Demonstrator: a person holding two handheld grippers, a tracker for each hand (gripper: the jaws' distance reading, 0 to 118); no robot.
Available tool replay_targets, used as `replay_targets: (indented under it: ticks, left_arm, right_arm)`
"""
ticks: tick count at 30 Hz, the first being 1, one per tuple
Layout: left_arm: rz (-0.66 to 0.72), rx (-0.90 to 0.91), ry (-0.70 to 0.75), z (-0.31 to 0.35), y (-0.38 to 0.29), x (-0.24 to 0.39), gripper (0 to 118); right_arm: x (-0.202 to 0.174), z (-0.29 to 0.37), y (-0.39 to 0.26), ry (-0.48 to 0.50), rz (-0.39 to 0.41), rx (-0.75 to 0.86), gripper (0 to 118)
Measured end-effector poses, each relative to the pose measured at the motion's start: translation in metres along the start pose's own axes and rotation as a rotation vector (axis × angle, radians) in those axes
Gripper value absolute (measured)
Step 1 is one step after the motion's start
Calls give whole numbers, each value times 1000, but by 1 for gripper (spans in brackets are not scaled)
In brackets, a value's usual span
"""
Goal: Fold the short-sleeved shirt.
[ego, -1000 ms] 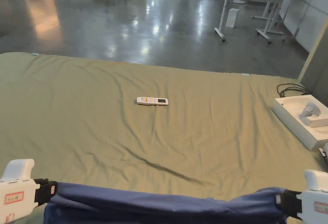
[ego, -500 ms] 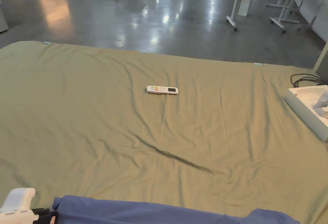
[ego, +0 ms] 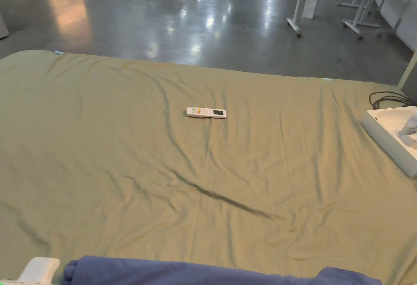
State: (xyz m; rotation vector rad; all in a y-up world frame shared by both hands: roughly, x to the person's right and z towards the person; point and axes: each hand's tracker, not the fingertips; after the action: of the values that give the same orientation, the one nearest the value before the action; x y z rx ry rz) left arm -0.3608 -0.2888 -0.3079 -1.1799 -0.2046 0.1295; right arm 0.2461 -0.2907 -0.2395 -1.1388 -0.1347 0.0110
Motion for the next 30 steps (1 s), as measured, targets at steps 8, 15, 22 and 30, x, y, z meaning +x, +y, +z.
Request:
replay_targets:
  ticks: [8, 15, 22, 30]
  left_arm:
    - [-26, 236, 59, 44, 11, 13, 44]
    - [-46, 529, 61, 77, 52, 68, 45]
    - [-82, 867, 73, 111, 75, 133, 40]
    - [-153, 970, 161, 129, 81, 169, 3]
  right_arm:
    - [-2, 53, 15, -53, -31, 196, 60]
    - [-47, 107, 63, -45, -41, 568, 62]
    - [-116, 137, 103, 24, -35, 935, 54]
    - [-143, 146, 119, 44, -43, 1015, 2]
